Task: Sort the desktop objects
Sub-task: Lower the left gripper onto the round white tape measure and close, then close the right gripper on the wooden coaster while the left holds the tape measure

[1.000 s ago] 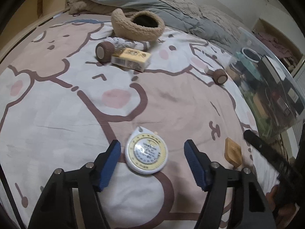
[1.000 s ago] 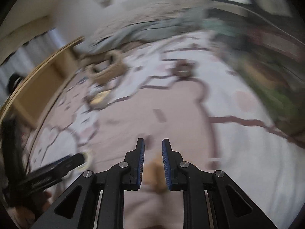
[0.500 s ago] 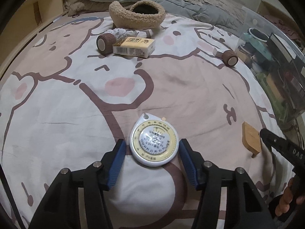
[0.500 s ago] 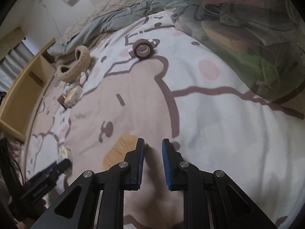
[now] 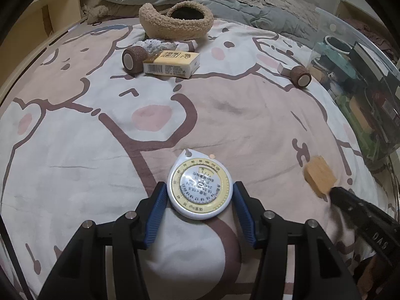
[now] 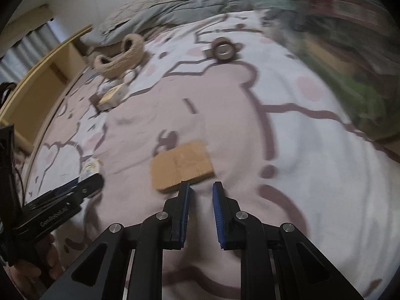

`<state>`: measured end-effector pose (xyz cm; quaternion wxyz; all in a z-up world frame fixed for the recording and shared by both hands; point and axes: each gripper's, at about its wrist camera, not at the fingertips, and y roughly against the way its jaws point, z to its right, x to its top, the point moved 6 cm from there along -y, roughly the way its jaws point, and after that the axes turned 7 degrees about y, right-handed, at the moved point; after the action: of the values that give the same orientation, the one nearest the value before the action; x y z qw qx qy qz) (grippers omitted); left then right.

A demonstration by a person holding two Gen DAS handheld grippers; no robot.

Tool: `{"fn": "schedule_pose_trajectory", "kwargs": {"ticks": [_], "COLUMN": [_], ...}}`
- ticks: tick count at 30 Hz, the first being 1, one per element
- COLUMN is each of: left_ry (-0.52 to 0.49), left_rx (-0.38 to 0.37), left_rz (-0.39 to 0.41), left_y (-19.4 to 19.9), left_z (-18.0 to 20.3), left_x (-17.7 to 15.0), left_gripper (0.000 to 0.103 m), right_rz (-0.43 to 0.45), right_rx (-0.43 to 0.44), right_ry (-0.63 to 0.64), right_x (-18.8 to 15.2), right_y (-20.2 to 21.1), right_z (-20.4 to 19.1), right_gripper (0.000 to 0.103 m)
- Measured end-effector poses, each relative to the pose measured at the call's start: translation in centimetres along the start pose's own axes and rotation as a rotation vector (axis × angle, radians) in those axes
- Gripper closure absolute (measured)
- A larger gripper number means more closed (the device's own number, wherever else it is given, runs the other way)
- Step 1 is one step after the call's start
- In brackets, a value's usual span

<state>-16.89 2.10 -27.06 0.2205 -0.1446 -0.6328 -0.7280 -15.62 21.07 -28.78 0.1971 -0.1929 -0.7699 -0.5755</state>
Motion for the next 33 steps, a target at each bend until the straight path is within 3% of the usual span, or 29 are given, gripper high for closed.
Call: {"fn": "schedule_pose_trajectory", "kwargs": {"ticks": [4, 7, 14, 26, 28, 29, 30, 33], "left_ry": [-0.001, -0.015, -0.086, -0.043, -0.042, -0.041, -0.039, -0.03], "left_rx": [-0.008, 0.0, 0.043, 0.012, 0.011, 0.01, 0.008, -0.005], "left_rz": [0.017, 0.03, 0.038, 0.05, 0.05, 0.049, 0.048, 0.044], "left_y": [-0.3, -0.6, -1.5, -1.5, -1.5, -1.5, -1.5, -1.5], "left_z": [0.3, 0.6, 1.1, 0.8, 0.8, 0.8, 0.8, 0.6], "left_x": [0.3, 0.4, 0.1, -0.1, -0.1, 0.0, 0.0, 0.1], "left_gripper": [0.05, 0.05, 0.05, 0.05, 0.05, 0.05, 0.05, 0.05], "right_rz": [0.007, 0.016, 0.056, 0.095, 0.103, 0.107, 0.114, 0.124], "right_rx": [0.012, 0.049, 0.016, 0.1, 0.1, 0.092, 0.088, 0.071], "right_ry": [0.049, -0.013, -0.121, -0.116, -0.111, -0.114, -0.115, -0.092], "right_x": [0.6, 0.4, 0.9, 1.8, 2.0, 2.0, 2.1, 2.4], "right_y": [-0.6, -0.1, 0.5, 0.1, 0.1, 0.2, 0.2, 0.2], "right_z": [-1.1, -0.2, 2.0, 0.7, 0.6, 0.7, 0.6, 0.5], "right_gripper": [0.084, 0.084, 0.084, 0.083, 0.058, 0.027, 0.022, 0.022]}}
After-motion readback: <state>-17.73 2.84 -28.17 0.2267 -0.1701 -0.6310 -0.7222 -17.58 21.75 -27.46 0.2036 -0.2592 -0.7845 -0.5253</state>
